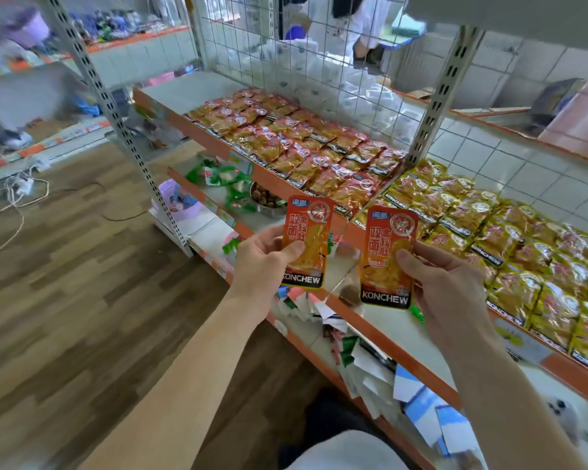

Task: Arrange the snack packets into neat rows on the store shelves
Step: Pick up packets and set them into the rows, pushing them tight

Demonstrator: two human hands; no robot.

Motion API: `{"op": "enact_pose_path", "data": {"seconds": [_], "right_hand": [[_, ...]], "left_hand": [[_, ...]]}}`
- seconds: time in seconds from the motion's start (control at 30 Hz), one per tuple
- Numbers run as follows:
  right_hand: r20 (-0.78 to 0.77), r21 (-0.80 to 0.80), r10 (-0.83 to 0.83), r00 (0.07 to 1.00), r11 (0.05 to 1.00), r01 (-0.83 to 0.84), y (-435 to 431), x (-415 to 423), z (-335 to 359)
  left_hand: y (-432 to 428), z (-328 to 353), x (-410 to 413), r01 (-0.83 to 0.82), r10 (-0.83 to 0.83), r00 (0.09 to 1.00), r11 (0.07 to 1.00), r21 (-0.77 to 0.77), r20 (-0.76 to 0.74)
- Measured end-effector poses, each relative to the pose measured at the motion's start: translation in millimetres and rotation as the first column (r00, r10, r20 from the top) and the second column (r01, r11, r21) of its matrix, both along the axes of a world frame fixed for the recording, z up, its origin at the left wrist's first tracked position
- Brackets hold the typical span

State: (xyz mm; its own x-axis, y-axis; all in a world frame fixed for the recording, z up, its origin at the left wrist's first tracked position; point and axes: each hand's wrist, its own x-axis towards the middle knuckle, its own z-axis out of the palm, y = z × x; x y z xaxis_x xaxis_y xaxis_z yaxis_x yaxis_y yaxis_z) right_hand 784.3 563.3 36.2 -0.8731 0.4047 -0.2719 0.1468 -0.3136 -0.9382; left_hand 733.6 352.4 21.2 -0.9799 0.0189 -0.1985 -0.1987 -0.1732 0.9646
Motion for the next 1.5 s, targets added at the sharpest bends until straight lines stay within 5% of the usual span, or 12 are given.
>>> {"op": "enact_pose_path", "data": {"seconds": [0.9, 1.17, 1.5], "right_hand": [[0.08, -0.025, 0.12, 0.989, 0.993, -0.119, -142.1, -276.2, 2.3], [0.062, 0.106, 0.124, 0.99, 0.986, -0.13, -176.7, -360.8, 1.7], [0.087, 0.311, -0.03, 0.996, 0.951, 0.002, -192.9, -407.7, -27.1]], "left_hand": [[-134.9, 7.7, -253.1, -0.105, 0.107, 0.994, 0.985, -0.14, 0.006], [-193.6, -8.0, -322.6, -0.206, 0.212, 0.977, 0.962, -0.178, 0.013], [-185.6, -24.0, -415.4, 0.016, -0.039, 0.997, 0.952, -0.305, -0.07]]}}
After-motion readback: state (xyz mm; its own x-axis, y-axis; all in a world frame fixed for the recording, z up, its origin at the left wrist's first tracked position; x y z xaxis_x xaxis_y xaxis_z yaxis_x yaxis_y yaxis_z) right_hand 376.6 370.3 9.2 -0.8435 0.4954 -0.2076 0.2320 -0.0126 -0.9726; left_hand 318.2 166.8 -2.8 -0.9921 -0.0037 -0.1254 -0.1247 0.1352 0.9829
